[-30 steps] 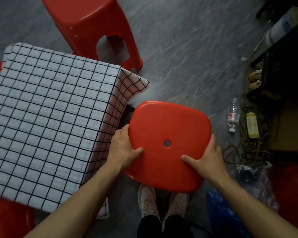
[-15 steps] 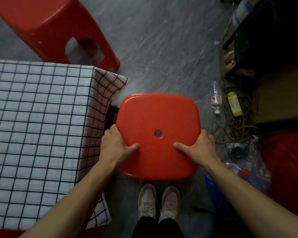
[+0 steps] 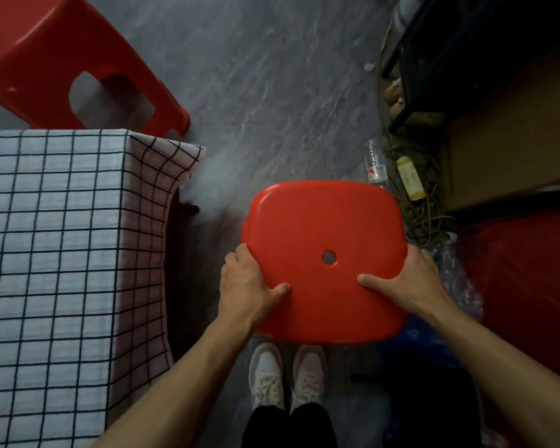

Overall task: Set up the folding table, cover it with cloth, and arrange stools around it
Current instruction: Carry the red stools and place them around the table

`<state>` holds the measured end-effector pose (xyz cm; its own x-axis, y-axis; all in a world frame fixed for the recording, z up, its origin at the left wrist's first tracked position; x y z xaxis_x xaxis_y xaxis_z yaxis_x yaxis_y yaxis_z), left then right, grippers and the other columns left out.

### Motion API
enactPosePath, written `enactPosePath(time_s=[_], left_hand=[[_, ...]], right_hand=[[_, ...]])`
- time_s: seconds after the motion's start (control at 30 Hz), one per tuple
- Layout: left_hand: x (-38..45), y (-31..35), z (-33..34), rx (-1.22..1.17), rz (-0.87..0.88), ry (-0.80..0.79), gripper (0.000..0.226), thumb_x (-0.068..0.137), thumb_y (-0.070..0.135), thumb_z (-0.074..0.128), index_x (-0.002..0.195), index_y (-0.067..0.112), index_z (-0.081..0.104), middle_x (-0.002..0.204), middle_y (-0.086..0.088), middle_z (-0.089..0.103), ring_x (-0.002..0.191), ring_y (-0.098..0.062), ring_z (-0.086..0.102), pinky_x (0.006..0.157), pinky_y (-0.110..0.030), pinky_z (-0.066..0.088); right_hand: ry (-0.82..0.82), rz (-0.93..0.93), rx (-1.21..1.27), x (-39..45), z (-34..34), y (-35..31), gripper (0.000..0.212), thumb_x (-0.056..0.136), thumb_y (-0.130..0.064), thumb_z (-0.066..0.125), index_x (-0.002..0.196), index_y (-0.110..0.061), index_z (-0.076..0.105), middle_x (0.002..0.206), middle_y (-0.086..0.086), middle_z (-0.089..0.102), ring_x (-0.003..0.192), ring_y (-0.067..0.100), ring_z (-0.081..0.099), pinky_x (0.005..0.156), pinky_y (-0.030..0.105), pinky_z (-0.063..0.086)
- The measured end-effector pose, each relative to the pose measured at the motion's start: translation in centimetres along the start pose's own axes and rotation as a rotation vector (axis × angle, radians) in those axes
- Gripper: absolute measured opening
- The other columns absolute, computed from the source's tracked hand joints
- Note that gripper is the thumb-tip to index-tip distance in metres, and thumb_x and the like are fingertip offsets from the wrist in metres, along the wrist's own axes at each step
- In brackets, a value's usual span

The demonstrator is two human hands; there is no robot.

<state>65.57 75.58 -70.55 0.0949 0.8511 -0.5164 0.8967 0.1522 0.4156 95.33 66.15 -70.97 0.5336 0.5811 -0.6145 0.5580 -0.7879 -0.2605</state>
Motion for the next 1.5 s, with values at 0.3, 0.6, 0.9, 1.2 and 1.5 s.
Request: enactPosePath(time_s=[0.3, 0.6, 0.9, 1.2, 1.5], left_hand=[[-0.9, 1.0, 1.4, -0.012, 0.0, 0.014, 0.102, 0.06, 0.053, 0.086, 0.137, 0.007, 0.035, 0.125, -0.016, 0.048, 0.118, -0.033, 0.047, 0.1, -0.042, 0.041], [-1.1, 0.6, 1.5, -0.029, -0.003, 0.032, 0.097, 0.06, 0.049, 0.087, 0.133, 0.007, 0.039, 0.122, -0.016, 0.051, 0.115, -0.033, 0.048, 0.096, -0.041, 0.041], [-1.3, 1.4, 2.6, -0.014, 0.073, 0.021, 0.106, 0.065, 0.055, 0.083, 0.143, 0.005, 0.031, 0.127, -0.018, 0.048, 0.119, -0.033, 0.044, 0.101, -0.042, 0.041], [-2.8, 0.4, 2.4, -0.07, 0.047, 0.029, 0.114, 0.07, 0.055, 0.079, 0.155, 0.015, 0.014, 0.147, -0.012, 0.037, 0.134, -0.03, 0.036, 0.109, -0.042, 0.036], [-8.2, 0.9, -7.4, -0.034, 0.127, 0.064, 0.076, 0.078, 0.059, 0.072, 0.144, 0.028, 0.047, 0.139, -0.007, 0.048, 0.126, -0.025, 0.048, 0.107, -0.037, 0.041]], right_hand=[[0.028, -0.019, 0.005, -0.1, -0.3, 1.4, 0.109, 0.059, -0.061, 0.084, 0.143, -0.015, 0.032, 0.138, 0.014, 0.039, 0.127, 0.033, 0.044, 0.105, 0.044, 0.039], [0.058, -0.045, -0.022, -0.4, 0.1, 1.2, 0.115, 0.062, -0.067, 0.078, 0.148, -0.015, 0.023, 0.142, 0.015, 0.036, 0.13, 0.033, 0.041, 0.105, 0.048, 0.04], [0.05, -0.042, -0.024, -0.4, -0.9, 2.1, 0.112, 0.062, -0.065, 0.079, 0.146, -0.011, 0.028, 0.14, 0.018, 0.04, 0.127, 0.035, 0.045, 0.106, 0.048, 0.041], [0.0, -0.041, -0.079, -2.2, -0.6, 1.2, 0.116, 0.072, -0.057, 0.077, 0.153, -0.015, 0.006, 0.149, 0.02, 0.026, 0.135, 0.037, 0.036, 0.11, 0.053, 0.037], [-0.031, -0.272, -0.092, -10.9, -6.0, -5.3, 0.103, 0.077, -0.053, 0.075, 0.155, -0.022, 0.016, 0.15, 0.013, 0.027, 0.136, 0.031, 0.037, 0.113, 0.046, 0.036]])
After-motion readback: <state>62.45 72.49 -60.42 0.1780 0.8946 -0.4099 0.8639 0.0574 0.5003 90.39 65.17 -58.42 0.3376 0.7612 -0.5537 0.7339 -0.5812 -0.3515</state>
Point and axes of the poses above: each hand's wrist, its own x-axis towards the middle knuckle, its own z-axis out of the palm, y = z × x, the point moved 9 cm from there along x, towards the middle knuckle
